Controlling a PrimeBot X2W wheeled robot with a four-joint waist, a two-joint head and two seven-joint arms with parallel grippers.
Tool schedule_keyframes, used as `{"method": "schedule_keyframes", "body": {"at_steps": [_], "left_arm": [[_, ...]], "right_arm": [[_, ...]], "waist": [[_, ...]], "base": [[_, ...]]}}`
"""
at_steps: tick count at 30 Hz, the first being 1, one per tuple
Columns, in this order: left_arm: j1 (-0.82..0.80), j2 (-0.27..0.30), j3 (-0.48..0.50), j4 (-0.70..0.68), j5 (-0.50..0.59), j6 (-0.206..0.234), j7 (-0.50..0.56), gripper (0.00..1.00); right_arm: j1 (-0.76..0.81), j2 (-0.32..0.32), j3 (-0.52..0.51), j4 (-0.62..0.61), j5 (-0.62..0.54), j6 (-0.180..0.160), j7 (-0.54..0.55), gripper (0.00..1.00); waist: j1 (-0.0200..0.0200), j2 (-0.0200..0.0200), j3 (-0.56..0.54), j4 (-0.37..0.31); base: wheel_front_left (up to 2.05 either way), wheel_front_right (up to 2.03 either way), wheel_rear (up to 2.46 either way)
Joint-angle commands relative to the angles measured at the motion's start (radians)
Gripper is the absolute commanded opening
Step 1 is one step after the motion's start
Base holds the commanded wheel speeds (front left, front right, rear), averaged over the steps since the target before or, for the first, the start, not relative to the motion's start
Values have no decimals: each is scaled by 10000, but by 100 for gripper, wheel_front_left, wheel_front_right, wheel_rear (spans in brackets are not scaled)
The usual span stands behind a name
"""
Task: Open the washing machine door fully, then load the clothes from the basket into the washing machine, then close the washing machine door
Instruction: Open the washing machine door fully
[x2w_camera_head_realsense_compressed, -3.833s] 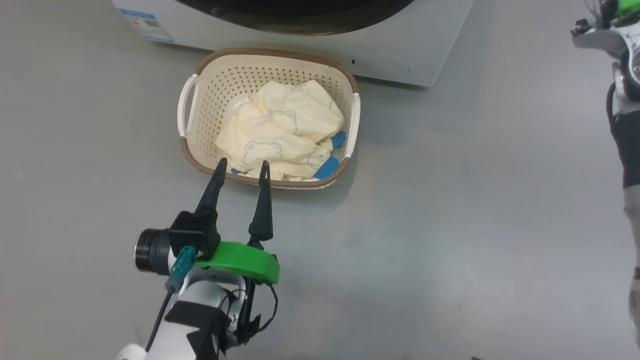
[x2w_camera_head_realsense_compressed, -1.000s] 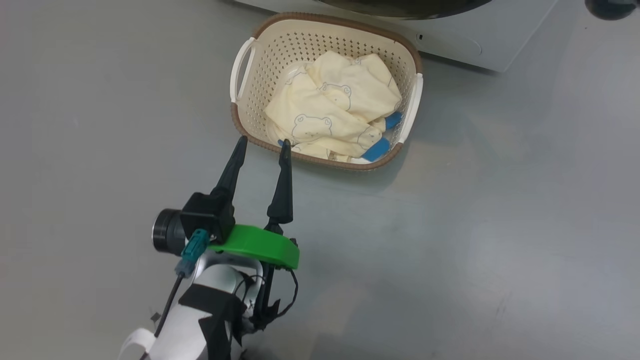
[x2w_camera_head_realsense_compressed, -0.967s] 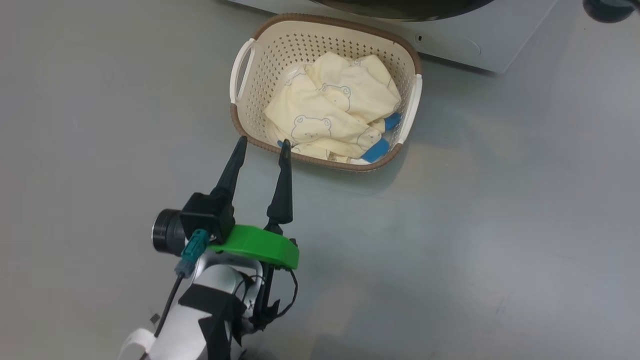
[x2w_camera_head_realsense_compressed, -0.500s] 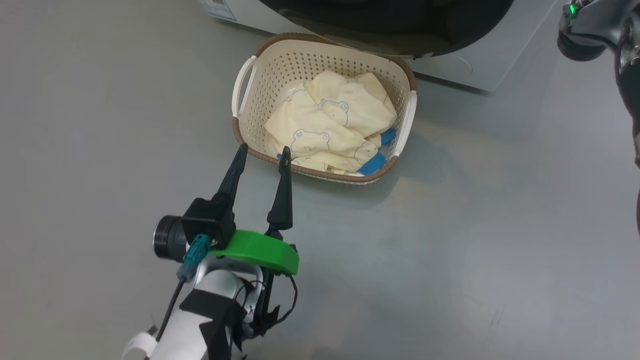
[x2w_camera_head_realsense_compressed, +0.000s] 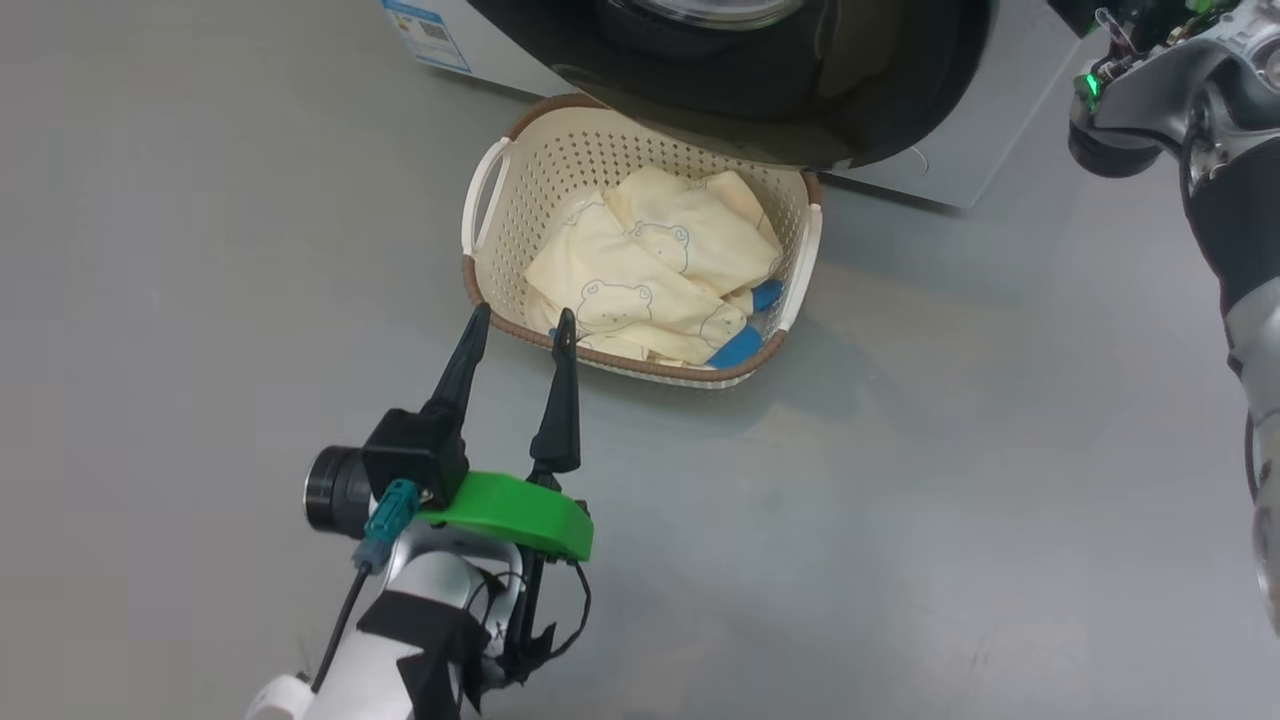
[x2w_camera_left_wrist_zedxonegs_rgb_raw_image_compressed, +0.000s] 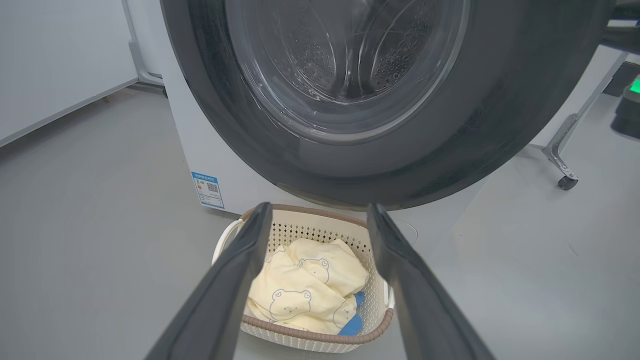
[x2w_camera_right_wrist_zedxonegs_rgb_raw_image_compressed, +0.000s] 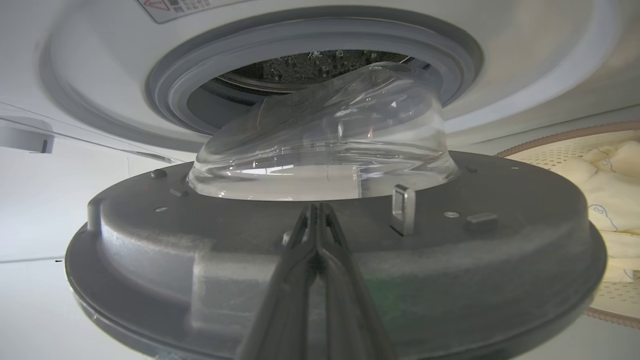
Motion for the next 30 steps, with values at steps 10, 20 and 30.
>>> {"method": "schedule_keyframes", "body": {"at_steps": [10,20,30], "left_arm": [[175,152,398,-230,144,-43,-111,100],[273,152,439,-189,224,-65,-111,100],[385,152,425,-169,243,-90,-111,100]], "right_arm": [[543,563,280,-632,110,40,406,0],[1128,790,536,-977,173,40,841,0],[1623,997,850,-1343,295,40,1099,0]], "waist": [[0,-1,-248,-117],[0,-1,-487,-185],[0,-1,-657,-225]], "base": [[0,0,0],[0,0,0],[0,0,0]]}}
